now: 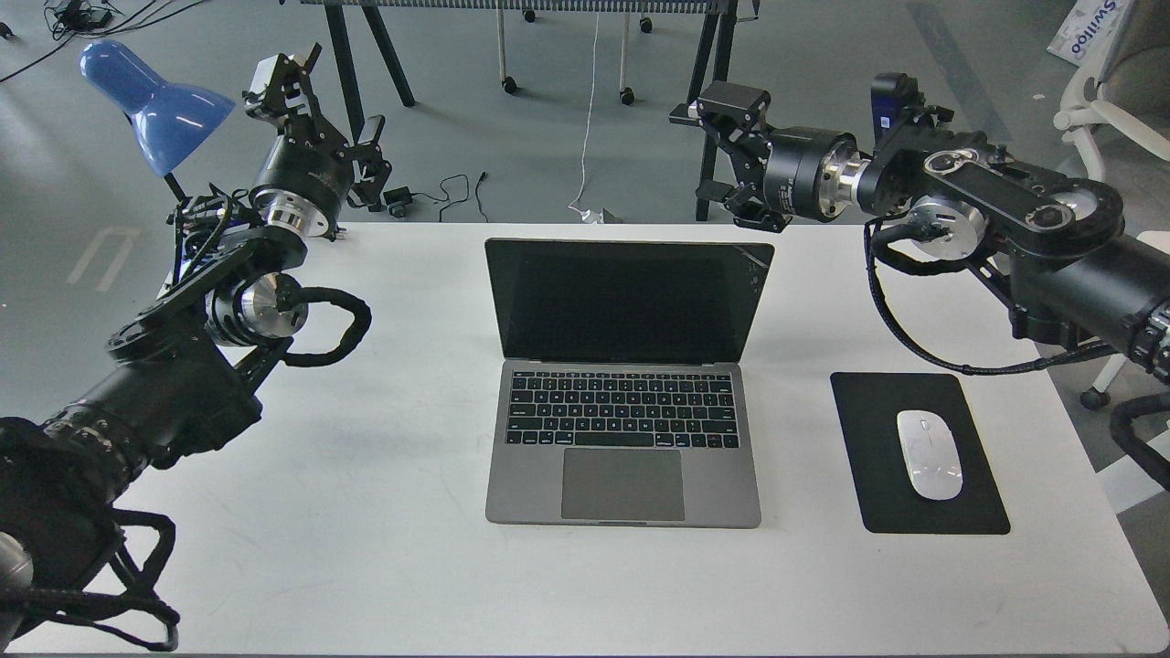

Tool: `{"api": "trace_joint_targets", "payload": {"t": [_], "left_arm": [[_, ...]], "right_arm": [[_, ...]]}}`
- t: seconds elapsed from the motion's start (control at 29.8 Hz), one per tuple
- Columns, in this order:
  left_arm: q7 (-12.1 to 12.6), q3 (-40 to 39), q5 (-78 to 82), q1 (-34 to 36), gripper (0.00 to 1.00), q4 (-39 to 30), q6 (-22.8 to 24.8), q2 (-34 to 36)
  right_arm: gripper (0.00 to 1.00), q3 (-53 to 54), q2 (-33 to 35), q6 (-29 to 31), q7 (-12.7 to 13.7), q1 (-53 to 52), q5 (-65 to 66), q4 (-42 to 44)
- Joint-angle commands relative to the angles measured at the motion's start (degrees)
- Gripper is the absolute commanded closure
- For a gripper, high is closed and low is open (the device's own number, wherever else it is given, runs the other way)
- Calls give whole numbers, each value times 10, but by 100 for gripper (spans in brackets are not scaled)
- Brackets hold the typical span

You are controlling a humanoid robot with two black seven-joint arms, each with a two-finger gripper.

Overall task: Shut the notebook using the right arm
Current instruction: 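Swing the right gripper over the top edge of the laptop screen, then push the laptop screen down toward the keyboard with the right gripper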

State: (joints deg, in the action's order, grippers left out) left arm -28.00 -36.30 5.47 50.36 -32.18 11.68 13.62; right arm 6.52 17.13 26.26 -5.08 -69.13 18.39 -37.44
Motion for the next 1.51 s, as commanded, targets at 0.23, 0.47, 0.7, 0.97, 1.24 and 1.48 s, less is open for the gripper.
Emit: {"api": "trace_joint_targets", "payload": {"t": [0.23,0.47,0.7,0.97,1.24,1.48], "left_arm": [[0,0,0,0,0,0,0,0],[0,0,0,0,0,0,-1,0],[0,0,-1,0,0,0,-1,0],[0,0,-1,0,0,0,-1,0],[0,0,-1,0,0,0,-1,0],[0,0,-1,0,0,0,-1,0]], "right_arm": [[0,-18,2,17,0,10,1,-11],[0,-69,30,17,0,13,12,-83],[0,-95,58,17,0,15,49,-159],[0,-128,62,17,0,28,73,-209],[0,-144,56,17,1,82,158,-214],[0,-145,55,0,2,118,201,-209]]}}
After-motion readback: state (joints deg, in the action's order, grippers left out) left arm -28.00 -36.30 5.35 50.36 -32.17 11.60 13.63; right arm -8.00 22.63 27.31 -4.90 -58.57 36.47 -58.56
